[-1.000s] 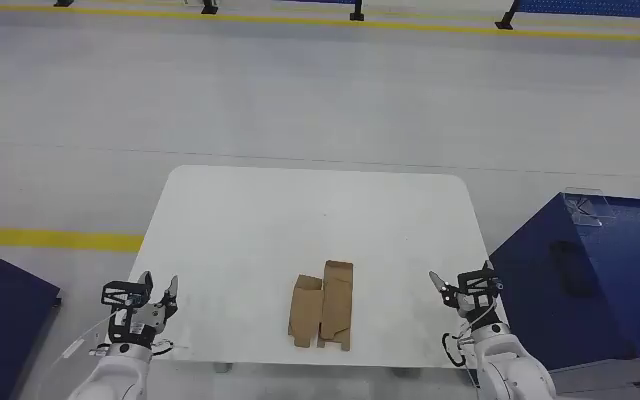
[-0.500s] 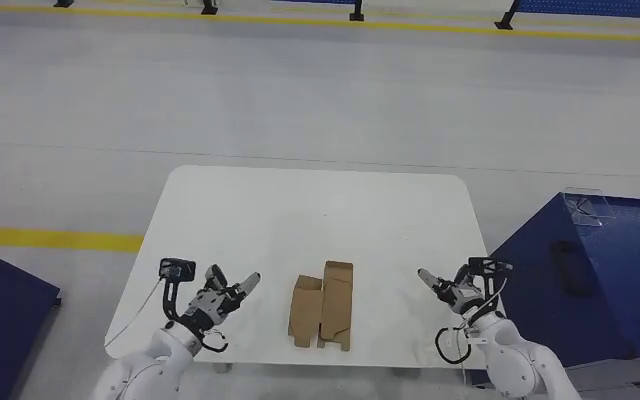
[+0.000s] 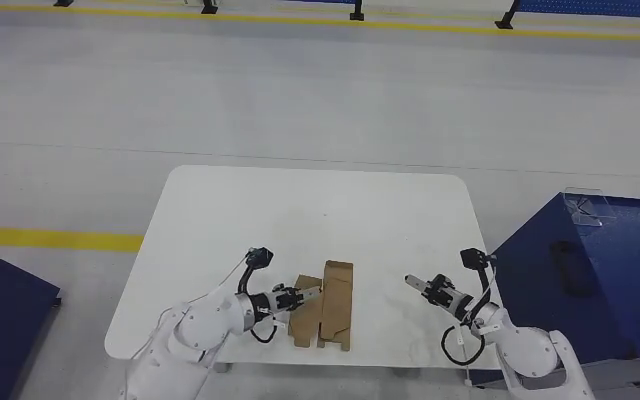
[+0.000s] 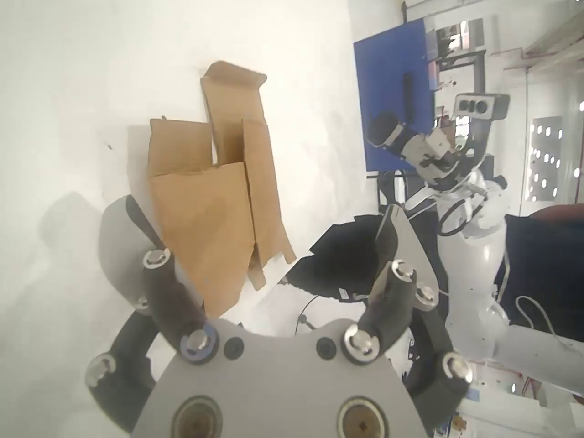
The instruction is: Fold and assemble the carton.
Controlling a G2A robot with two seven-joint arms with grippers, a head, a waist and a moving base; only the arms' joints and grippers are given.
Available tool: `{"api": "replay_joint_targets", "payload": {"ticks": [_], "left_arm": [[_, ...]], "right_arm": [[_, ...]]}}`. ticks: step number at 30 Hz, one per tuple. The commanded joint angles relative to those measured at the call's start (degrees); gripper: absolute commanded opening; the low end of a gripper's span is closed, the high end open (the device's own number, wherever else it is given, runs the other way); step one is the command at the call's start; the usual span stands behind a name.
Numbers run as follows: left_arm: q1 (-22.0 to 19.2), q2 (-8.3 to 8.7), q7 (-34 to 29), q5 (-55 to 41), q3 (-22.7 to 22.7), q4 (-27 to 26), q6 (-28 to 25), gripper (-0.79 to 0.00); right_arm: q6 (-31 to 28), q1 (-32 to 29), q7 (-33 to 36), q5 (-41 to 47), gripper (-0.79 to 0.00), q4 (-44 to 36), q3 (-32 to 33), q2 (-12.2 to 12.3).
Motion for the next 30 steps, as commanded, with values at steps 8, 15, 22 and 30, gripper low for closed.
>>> {"api": "replay_joint_targets", "payload": {"ticks": [8, 15, 22, 30], "left_arm": [[-3.64, -0.24, -3.03, -0.63, 1.88, 6.64, -1.11, 0.0], [-6.54, -0.95, -5.06, -3.69, 4.28, 11.75, -2.66, -0.052], [-10.1, -2.04, -5.09, -5.16, 7.38, 18.53, -4.12, -0.465], [-13.24, -3.38, -6.46, -13.12, 8.69, 25.09, -8.5, -0.785]], "right_arm": [[2.81, 2.15, 2.26, 5.49, 0.0, 2.33, 0.3, 0.24], [4.13, 3.77, 4.31, 10.19, 0.0, 3.34, -1.17, 0.31], [4.89, 4.1, 5.22, 13.71, 0.0, 2.64, 1.04, 0.77], [6.76, 4.43, 8.27, 19.23, 0.0, 2.61, 2.71, 1.17]]}}
